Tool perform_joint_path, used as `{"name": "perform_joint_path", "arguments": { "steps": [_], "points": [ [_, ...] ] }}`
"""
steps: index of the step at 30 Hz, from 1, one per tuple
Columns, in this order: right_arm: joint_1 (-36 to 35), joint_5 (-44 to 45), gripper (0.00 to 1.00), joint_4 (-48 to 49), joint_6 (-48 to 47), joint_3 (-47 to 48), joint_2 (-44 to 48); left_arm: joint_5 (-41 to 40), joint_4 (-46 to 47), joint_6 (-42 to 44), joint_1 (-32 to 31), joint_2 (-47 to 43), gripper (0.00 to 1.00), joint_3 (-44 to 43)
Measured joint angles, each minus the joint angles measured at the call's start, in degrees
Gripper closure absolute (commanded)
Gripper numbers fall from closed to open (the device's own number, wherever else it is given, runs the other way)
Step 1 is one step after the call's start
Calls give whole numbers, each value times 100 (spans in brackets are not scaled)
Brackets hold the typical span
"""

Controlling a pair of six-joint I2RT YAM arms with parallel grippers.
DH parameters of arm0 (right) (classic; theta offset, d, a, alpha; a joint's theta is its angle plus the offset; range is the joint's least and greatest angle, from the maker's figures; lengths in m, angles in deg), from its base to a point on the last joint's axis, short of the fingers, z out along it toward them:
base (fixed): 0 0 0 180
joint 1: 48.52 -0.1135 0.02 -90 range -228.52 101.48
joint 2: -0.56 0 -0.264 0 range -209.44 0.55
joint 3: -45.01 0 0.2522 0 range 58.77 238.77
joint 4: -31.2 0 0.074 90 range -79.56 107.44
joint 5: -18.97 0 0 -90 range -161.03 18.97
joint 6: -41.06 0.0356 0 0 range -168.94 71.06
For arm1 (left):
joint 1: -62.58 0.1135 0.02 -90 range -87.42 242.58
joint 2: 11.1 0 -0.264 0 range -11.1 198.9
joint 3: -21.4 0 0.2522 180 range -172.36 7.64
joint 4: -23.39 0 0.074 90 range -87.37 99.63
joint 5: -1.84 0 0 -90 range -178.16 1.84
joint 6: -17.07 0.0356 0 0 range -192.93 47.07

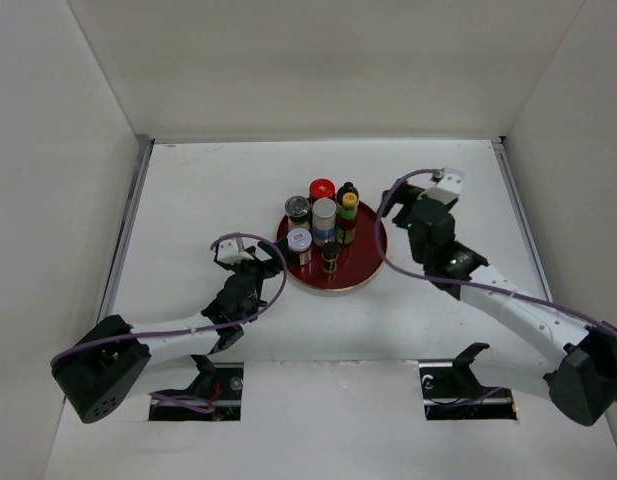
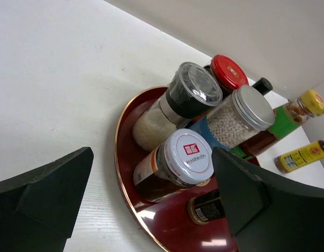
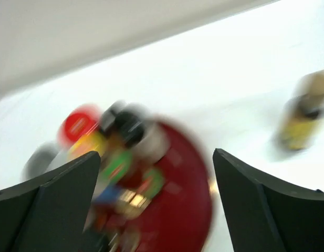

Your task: Organize the condiment bottles

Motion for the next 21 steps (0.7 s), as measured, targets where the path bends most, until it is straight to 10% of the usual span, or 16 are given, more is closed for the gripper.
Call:
{"name": "perform_joint_path", "arguments": {
  "steps": [14,21],
  "points": [
    [2605,-129,5,-293,-562,472,-1488,-629,-1016,-791,855,-592,0,127],
    [2640,-389,50,-105,-717,761,-2398,-422,-1434,-1259,1250,-516,0,127]
  ]
}}
